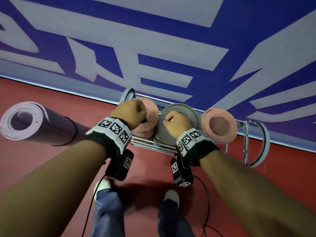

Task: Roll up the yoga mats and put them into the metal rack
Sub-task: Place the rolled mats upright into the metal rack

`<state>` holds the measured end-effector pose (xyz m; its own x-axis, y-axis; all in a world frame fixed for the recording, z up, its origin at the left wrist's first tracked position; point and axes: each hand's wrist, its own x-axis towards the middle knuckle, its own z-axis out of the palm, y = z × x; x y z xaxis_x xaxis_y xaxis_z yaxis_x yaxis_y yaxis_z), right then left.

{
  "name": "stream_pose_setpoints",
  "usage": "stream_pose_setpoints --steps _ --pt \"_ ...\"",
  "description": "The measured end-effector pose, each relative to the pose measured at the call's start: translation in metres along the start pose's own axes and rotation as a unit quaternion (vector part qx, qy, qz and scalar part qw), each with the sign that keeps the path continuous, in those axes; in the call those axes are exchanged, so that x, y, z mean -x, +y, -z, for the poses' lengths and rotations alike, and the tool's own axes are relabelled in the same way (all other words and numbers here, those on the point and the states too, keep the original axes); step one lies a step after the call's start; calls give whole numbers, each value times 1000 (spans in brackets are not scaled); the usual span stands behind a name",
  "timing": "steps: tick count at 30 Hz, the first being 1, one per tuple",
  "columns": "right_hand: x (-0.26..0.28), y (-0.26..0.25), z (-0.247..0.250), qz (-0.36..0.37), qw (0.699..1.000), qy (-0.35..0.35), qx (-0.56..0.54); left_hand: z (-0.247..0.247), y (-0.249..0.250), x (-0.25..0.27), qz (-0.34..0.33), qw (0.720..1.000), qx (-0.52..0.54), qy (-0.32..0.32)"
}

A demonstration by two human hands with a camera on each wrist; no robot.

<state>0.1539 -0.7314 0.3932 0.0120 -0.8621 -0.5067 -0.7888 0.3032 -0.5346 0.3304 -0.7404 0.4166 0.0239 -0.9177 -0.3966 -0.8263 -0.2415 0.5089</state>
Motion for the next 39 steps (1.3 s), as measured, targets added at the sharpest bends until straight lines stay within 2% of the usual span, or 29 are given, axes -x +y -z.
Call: stream_pose_setpoints --steps 4,7,10,15,19,23,25,27,31,35,39 --pt "-10 -48 -37 -15 1000 0 1 34 -58 -8 14 1000 9 0" --pt "-18 -93 -77 -30 999 -1 26 59 -118 -14 8 1000 0 -14" --pt "-24 -138 -122 -53 999 -11 3 88 -179 -16 9 1000 -8 -22" --pt "-39 -211 -197 -47 999 -17 -12 141 -272 -23 45 998 -45 2" --pt "-46 -253 -245 -48 995 -87 -13 164 -337 -22 149 983 -108 22" --pt "-58 -273 -279 -45 989 -141 -11 166 -386 -24 268 962 -46 -20" --pt "-65 -279 -294 -45 984 -173 -22 161 -403 -27 304 952 3 -42" --pt "-71 -282 -307 -59 976 -203 -56 157 -414 -31 313 948 27 -59" --pt "-73 -285 -318 -115 946 -253 -167 150 -418 -41 277 960 28 -31" --pt "-75 -283 -312 -103 951 -220 -191 144 -405 -49 244 969 19 -20" --pt "-71 -278 -301 -89 962 -215 -143 140 -392 -46 208 978 5 -35"
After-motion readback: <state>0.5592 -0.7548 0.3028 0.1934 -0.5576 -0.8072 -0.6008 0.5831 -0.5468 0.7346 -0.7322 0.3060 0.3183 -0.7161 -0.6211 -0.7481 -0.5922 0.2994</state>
